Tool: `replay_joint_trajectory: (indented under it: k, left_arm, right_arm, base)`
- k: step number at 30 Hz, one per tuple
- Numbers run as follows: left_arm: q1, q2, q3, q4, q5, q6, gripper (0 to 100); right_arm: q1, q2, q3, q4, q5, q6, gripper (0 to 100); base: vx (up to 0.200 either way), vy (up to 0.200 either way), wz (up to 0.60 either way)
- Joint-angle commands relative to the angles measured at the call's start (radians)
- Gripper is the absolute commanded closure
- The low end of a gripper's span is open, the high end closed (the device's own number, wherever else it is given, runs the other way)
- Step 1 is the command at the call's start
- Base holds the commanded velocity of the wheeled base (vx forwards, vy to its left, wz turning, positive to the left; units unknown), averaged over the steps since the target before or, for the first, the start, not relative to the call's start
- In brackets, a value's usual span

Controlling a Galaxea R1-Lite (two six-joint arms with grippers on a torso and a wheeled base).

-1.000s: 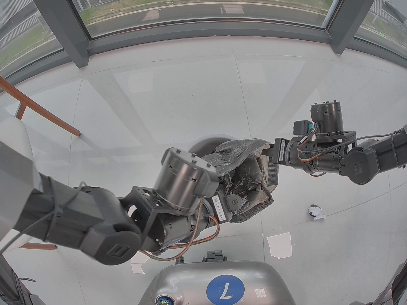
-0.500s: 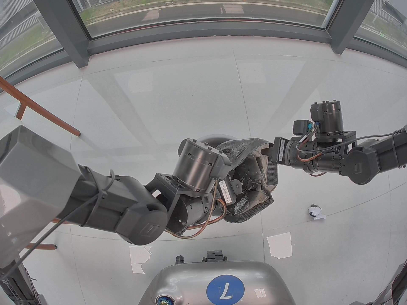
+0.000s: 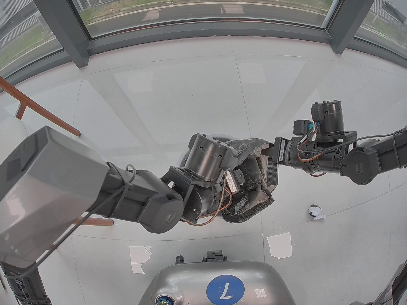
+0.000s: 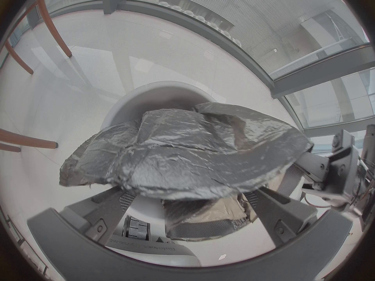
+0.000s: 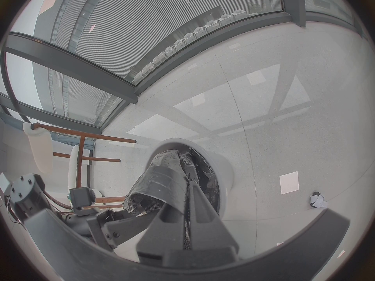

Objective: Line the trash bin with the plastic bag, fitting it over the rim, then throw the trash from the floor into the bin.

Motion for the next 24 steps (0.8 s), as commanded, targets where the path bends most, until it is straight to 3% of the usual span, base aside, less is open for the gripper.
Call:
replay_joint_trajectory:
  k: [1,24]
  left_arm:
    - [0.014,0.038,-0.025,-0.002,0.009,-0.004,0]
    - [0.054,0.040,-0.081,-0.001,0.043,-0.002,0]
  right_arm:
    - [0.001,-0.003,0.003,-0.001,0.001,0.001,100]
    - [0.002,-0.001,0.007,-0.001,0.002,0.001,100]
  base:
    - [0.000,0.000,0.00]
    - [0.000,0.000,0.00]
